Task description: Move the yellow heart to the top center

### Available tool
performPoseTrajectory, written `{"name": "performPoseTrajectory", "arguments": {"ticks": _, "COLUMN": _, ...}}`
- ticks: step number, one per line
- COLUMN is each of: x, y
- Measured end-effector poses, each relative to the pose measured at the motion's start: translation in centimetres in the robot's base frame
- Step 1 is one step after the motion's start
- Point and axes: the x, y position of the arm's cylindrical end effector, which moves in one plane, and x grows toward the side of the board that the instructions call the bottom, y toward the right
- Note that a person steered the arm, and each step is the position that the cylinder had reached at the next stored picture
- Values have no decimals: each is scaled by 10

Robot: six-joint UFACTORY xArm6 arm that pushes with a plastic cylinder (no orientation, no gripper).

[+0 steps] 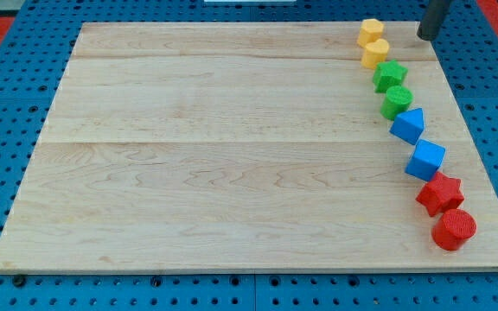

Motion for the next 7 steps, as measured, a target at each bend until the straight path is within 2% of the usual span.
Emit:
{"name": "performPoseTrajectory", "arguments": {"ticks": 1, "x": 7, "y": -3}}
{"name": "performPoseTrajectory", "arguments": {"ticks": 3, "x": 31, "y": -53}}
{"name": "performPoseTrajectory", "arguments": {"ticks": 6, "x": 44, "y": -106}}
{"name": "performPoseTrajectory", "arguments": {"ticks": 7, "x": 66, "y": -143}}
